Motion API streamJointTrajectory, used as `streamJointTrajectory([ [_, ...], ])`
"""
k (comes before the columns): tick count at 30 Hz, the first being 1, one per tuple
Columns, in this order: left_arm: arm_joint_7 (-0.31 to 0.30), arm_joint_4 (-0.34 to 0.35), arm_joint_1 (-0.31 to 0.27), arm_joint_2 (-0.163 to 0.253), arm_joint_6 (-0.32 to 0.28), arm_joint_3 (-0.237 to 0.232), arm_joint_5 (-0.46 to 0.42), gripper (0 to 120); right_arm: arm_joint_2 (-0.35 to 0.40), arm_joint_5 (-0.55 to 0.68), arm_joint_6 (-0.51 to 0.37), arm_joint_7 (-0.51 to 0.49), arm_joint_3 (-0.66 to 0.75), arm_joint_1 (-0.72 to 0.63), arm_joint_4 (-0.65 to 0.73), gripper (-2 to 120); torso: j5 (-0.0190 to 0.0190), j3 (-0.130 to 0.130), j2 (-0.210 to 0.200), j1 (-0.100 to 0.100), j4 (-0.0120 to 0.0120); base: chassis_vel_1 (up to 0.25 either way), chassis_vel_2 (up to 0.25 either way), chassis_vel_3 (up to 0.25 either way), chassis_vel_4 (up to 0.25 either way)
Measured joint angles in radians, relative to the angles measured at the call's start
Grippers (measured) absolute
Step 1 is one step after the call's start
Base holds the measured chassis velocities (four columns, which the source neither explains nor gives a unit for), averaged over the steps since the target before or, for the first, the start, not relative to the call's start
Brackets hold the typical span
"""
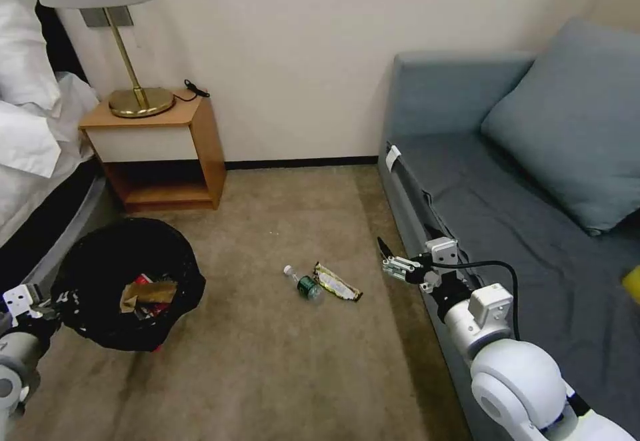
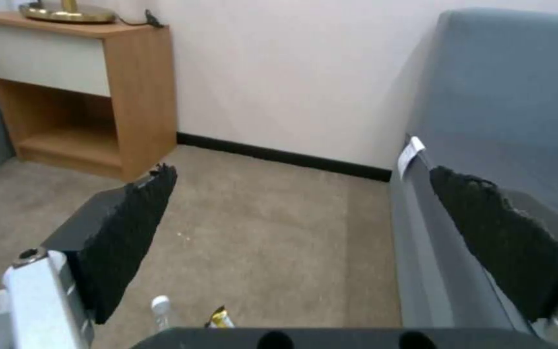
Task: Pick up the trash bin, then pick up the garbage on the floor and place it into the trash bin.
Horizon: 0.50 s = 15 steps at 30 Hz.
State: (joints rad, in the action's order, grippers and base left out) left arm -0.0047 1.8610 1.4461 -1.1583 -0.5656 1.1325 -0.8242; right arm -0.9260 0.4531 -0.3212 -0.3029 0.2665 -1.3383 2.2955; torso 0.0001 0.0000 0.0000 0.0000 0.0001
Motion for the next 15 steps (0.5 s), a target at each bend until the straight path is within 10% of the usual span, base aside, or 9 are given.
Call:
streamJointTrajectory([
  [15, 0.0, -0.002, -0.004, 0.002, 0.0, -0.003, -0.002, 2, -0.004, -0.002, -0.005, -0.004, -0.018, 0.009, -0.014, 100, -0.0002, 0.0, 0.0, 0.0, 0.0, -0.165, 0.164, 0.16, -0.158],
])
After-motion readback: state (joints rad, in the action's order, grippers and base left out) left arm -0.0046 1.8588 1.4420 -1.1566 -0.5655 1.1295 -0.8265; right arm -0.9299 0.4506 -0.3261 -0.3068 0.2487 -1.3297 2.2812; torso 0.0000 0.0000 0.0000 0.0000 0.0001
